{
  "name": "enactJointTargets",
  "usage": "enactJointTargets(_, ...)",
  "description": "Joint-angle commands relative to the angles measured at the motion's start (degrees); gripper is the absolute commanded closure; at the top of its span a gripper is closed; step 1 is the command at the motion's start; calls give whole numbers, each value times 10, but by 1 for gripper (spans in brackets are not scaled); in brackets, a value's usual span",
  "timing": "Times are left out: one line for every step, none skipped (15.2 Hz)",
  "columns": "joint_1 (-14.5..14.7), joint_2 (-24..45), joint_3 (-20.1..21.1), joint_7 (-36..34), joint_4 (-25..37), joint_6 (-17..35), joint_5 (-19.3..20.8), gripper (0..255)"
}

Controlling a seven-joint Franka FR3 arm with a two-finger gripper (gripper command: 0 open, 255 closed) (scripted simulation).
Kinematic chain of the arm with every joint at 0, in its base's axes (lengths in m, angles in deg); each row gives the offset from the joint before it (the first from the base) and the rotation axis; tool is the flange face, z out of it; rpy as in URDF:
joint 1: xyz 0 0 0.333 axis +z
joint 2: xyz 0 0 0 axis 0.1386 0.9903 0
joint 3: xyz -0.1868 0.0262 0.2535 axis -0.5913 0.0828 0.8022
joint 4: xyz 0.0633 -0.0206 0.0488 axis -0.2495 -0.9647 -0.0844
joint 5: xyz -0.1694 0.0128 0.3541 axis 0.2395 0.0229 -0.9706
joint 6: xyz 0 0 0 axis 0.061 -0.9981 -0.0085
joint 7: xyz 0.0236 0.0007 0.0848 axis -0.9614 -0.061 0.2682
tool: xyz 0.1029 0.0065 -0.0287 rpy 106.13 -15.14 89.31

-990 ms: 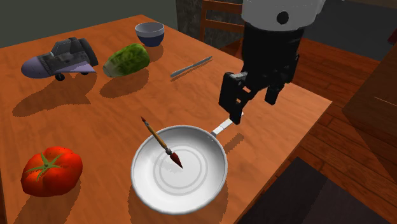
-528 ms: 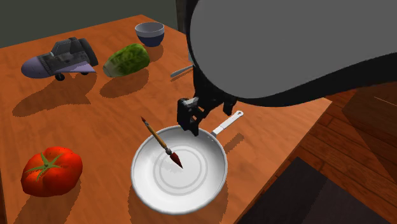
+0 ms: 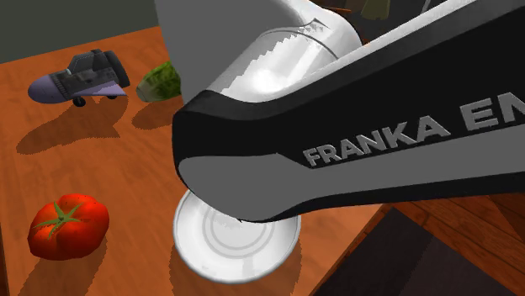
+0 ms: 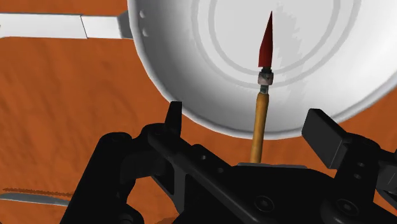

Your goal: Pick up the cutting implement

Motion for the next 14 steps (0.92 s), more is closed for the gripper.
enactJointTargets(-4,42,15,-30,15,39,34,0)
enactJointTargets(-6,64,22,-48,26,54,55,0)
enactJointTargets(-7,84,28,-66,37,68,77,0)
enactJointTargets(-7,90,28,-71,34,75,82,0)
enactJointTargets(-8,95,28,-76,32,82,88,0)
enactJointTargets(-8,101,28,-81,30,90,93,0)
enactJointTargets(-9,107,28,-87,28,97,100,0)
enactJointTargets(-10,113,28,-92,26,104,106,0)
enactJointTargets(-10,119,28,-98,24,111,112,0)
enactJointTargets(-11,126,27,-104,22,118,119,0)
enactJointTargets(-11,129,27,-108,22,122,124,0)
enactJointTargets(-11,129,27,-107,21,122,123,0)
enactJointTargets(-11,129,27,-108,22,122,124,0)
enactJointTargets(-11,130,27,-108,22,123,124,255)
